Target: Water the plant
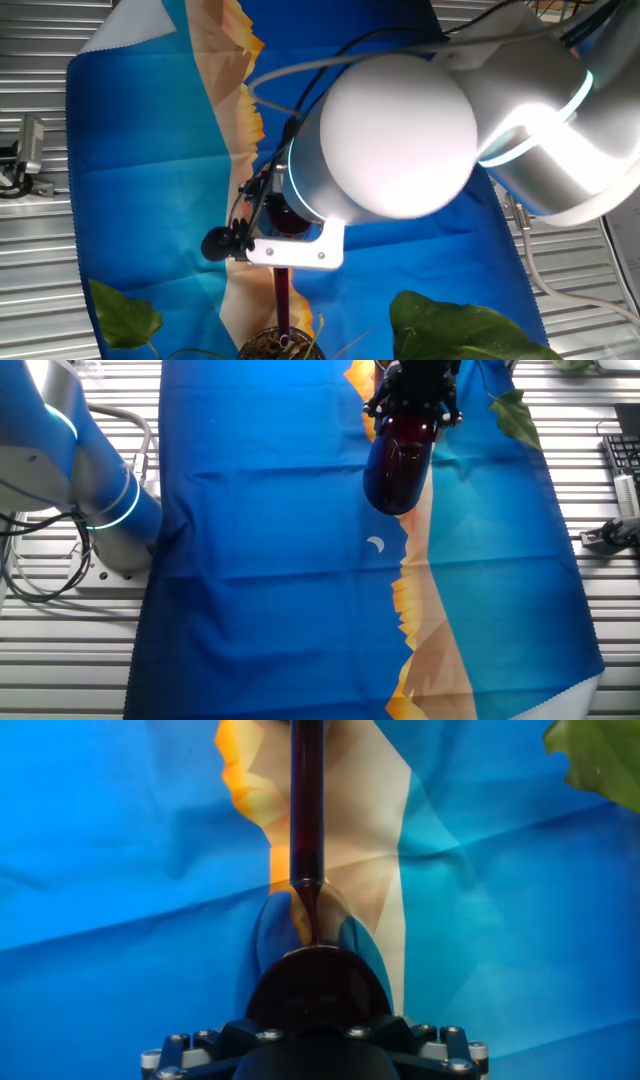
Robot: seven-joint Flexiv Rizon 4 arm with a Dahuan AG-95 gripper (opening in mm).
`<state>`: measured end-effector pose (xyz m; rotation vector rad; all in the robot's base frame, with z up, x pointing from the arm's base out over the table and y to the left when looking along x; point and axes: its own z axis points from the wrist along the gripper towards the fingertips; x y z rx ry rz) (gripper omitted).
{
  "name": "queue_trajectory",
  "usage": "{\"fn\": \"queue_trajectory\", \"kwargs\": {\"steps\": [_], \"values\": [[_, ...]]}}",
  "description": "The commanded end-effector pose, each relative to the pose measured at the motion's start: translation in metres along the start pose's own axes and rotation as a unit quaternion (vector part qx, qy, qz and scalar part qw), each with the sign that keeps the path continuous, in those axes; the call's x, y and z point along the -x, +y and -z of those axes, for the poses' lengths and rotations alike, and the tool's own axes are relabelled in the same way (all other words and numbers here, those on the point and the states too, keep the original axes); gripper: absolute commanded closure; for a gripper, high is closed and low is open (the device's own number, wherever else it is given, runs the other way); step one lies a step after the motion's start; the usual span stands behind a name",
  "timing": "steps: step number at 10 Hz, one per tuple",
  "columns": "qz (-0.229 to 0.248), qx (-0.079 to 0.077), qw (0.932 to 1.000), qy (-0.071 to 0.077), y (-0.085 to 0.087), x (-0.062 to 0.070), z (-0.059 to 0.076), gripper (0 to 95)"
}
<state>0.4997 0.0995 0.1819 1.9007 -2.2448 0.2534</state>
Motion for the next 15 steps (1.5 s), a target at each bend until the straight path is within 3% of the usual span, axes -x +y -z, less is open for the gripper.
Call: {"fn": "queue_trajectory", "kwargs": {"steps": [1,15], "values": [[-0.001,-0.001,1.0,0.005,0.0003,-0.0003,0.0007,95.0],[-0.003,-0.006,0.9989,0.047,0.0022,0.0029,0.0055,95.0]]}}
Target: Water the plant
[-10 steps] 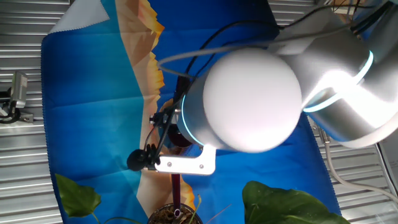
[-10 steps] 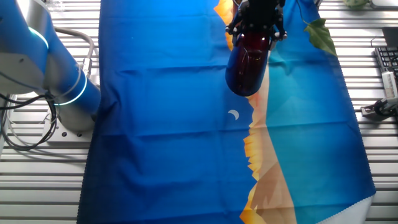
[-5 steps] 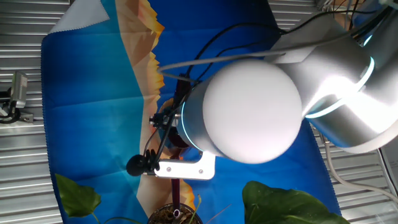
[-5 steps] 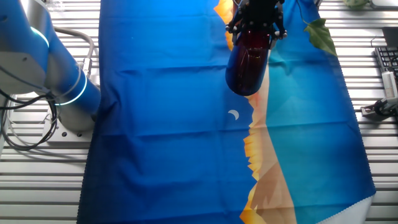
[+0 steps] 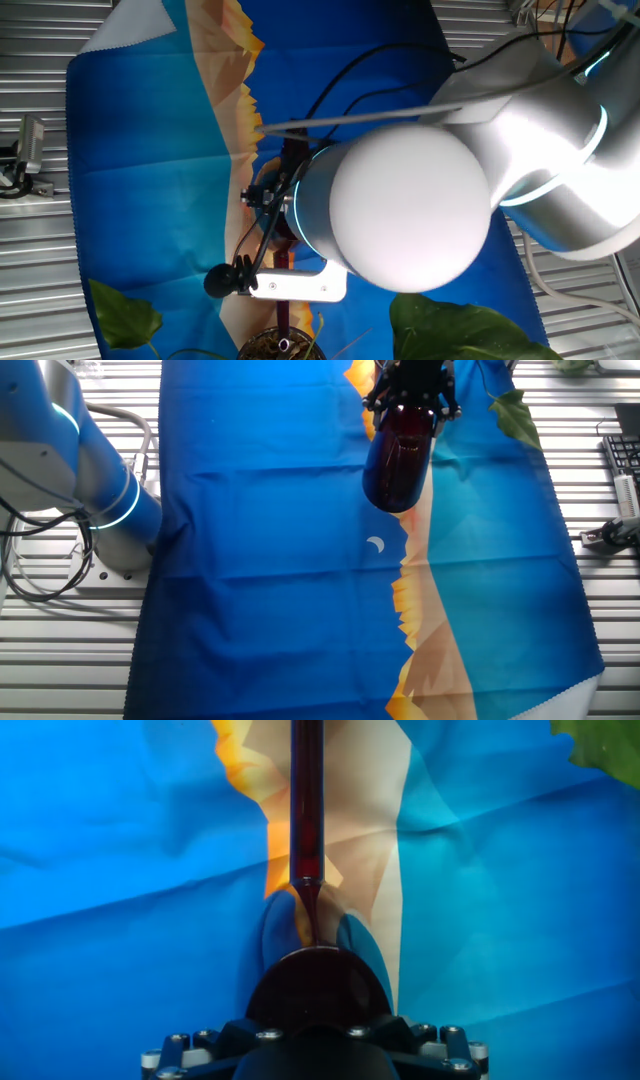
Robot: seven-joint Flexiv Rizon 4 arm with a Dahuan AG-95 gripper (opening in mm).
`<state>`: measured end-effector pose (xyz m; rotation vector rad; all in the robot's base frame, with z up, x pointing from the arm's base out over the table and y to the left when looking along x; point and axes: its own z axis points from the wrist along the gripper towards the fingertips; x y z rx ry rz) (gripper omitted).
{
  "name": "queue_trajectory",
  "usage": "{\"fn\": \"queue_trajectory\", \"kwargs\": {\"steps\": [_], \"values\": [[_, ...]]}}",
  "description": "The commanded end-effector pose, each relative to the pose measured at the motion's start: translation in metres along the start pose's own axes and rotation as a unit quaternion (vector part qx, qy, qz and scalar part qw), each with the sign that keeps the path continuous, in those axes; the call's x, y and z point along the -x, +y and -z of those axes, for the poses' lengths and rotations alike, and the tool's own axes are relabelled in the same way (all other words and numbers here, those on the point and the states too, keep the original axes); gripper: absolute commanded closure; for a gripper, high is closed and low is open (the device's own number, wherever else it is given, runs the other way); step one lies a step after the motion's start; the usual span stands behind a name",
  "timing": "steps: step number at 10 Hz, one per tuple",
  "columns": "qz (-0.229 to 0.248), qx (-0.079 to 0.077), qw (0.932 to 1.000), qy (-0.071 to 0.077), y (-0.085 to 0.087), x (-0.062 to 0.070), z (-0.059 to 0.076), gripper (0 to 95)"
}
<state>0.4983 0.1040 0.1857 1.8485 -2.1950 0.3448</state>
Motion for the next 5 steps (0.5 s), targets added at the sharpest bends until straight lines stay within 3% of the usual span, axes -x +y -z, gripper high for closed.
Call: {"fn": "queue_trajectory", "kwargs": {"steps": [1,5], "values": [[0.001,-0.001,1.0,0.005,0.0003,-0.0002,0.001,95.0],[0.0,-0.002,0.9998,0.018,0.0017,0.0012,0.0033,95.0]]}}
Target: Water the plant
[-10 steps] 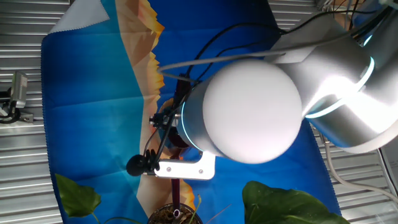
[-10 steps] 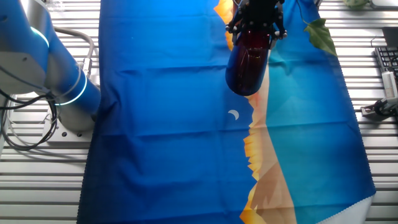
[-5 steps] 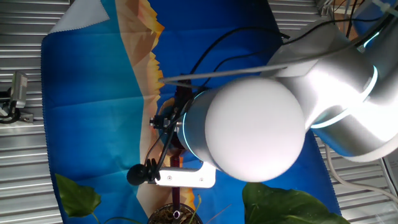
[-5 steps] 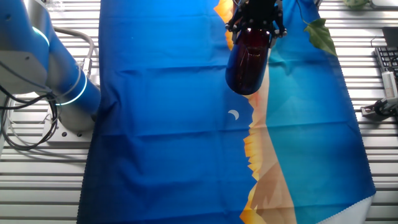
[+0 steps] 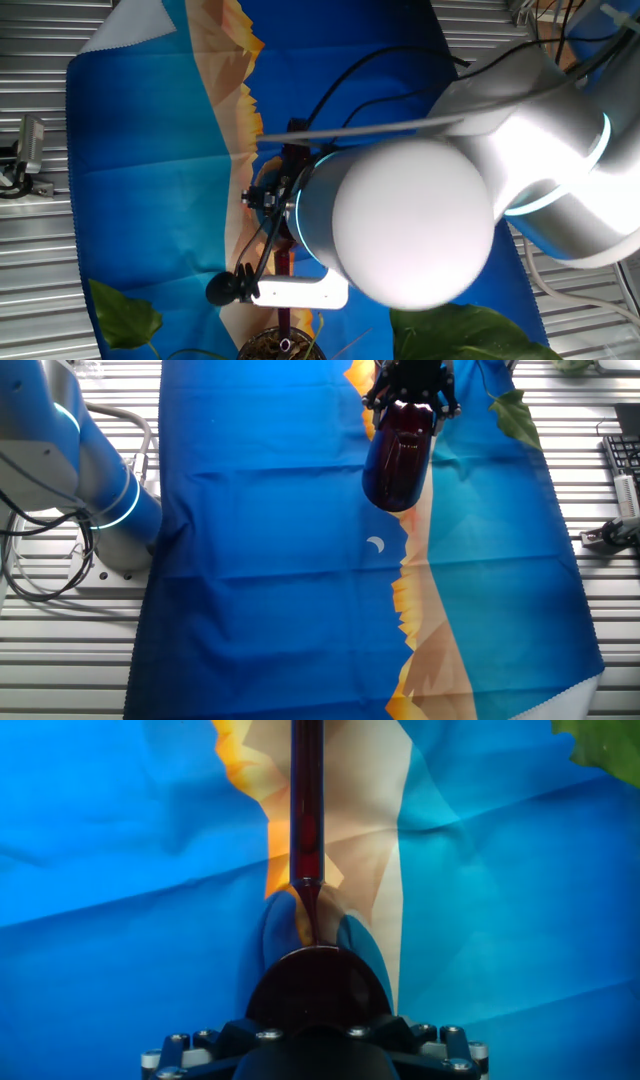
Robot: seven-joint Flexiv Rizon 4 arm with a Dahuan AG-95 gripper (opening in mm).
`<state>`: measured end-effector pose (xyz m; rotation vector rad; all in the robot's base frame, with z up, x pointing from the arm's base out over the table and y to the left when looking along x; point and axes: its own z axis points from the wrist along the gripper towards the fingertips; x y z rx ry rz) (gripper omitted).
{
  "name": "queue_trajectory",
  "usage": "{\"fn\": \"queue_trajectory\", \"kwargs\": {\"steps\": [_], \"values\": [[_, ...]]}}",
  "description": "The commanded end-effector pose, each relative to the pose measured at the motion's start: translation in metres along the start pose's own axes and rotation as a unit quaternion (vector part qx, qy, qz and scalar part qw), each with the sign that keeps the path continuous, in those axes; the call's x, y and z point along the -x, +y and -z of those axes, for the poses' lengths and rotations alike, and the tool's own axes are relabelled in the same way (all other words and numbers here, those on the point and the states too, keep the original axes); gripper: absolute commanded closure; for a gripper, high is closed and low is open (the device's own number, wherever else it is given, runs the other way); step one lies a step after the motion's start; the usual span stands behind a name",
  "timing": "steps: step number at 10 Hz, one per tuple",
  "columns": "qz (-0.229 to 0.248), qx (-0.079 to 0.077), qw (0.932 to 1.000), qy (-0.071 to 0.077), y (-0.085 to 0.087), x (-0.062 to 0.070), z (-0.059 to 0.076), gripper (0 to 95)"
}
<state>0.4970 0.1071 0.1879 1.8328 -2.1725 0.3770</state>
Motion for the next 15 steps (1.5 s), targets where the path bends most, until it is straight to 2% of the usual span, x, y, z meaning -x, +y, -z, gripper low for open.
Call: {"fn": "queue_trajectory", "kwargs": {"steps": [1,4,7,15], "values": [[-0.001,-0.001,1.0,0.004,0.0003,-0.0005,0.0007,95.0],[0.001,-0.002,1.0,0.008,0.0002,0.0,0.0016,95.0],[0.001,-0.004,0.9998,0.021,0.0005,0.001,0.0038,95.0],[0.001,-0.004,0.9996,0.027,0.0017,-0.0009,0.0076,95.0]]}}
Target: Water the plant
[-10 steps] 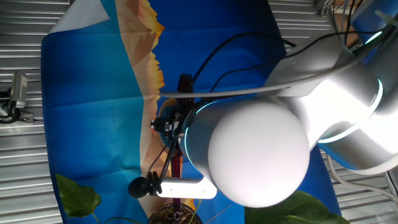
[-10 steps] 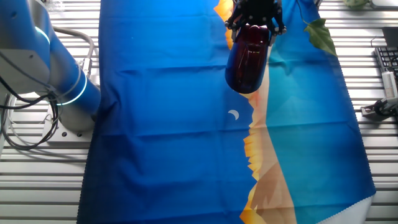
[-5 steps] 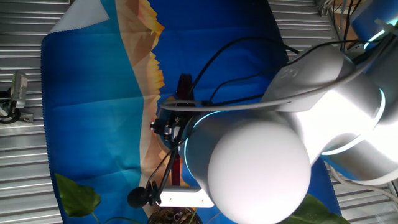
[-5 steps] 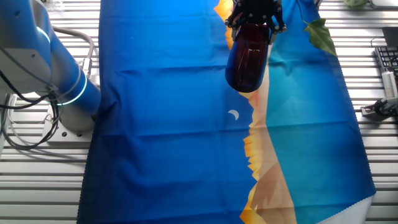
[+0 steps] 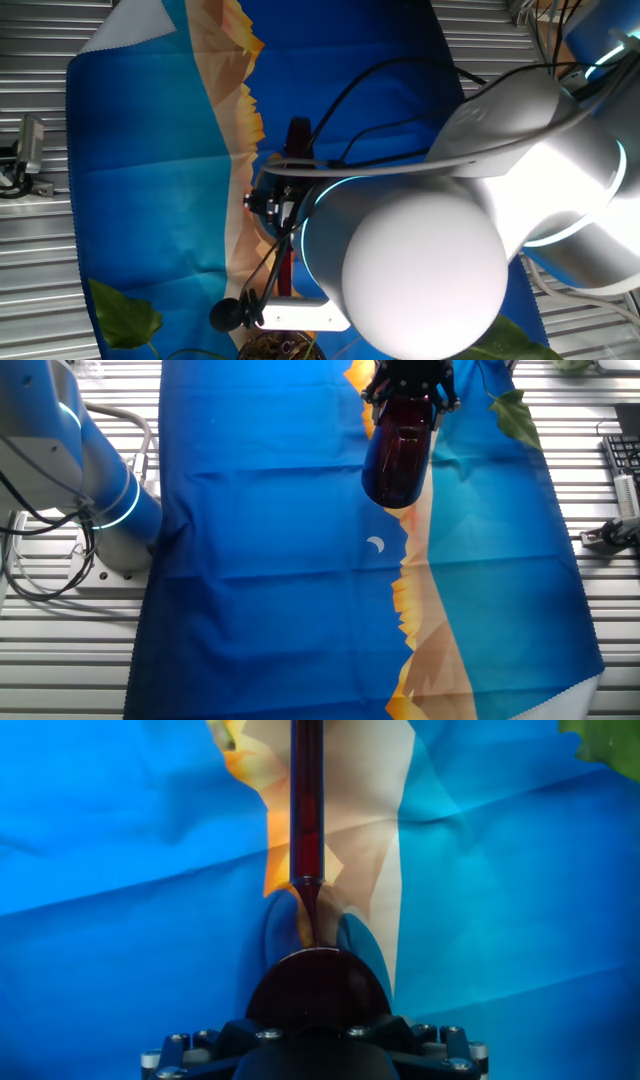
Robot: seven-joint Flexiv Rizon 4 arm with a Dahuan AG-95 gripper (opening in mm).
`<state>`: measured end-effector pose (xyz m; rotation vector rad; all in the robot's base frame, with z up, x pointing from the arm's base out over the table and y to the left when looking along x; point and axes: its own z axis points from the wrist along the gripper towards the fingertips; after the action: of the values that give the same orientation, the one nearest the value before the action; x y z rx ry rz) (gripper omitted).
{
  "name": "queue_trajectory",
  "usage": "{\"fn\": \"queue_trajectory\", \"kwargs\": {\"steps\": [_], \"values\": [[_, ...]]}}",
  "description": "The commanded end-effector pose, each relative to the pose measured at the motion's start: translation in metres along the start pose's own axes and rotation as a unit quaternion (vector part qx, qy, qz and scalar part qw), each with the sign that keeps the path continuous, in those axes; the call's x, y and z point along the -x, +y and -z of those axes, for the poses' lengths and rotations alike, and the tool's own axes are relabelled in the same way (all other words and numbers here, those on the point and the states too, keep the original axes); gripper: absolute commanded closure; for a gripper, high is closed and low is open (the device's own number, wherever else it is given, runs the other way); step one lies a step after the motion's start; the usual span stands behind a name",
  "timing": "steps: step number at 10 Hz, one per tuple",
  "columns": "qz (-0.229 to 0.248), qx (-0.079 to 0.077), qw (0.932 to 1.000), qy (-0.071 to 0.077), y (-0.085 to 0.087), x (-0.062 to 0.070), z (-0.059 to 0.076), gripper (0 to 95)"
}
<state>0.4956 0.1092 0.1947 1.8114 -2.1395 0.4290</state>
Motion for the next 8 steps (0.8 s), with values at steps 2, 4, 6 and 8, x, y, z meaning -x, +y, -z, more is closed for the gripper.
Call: {"fn": "queue_trajectory", "kwargs": {"steps": [2,4,6,8], "values": [[-0.001,0.001,1.0,0.007,0.0002,-0.0007,0.0019,95.0],[0.0,0.001,0.9999,0.012,0.0002,-0.001,0.0032,95.0],[0.001,0.001,0.9998,0.018,-0.0003,-0.001,0.0046,95.0],[0.002,0.0,0.9997,0.026,-0.0004,-0.0013,0.0062,95.0]]}}
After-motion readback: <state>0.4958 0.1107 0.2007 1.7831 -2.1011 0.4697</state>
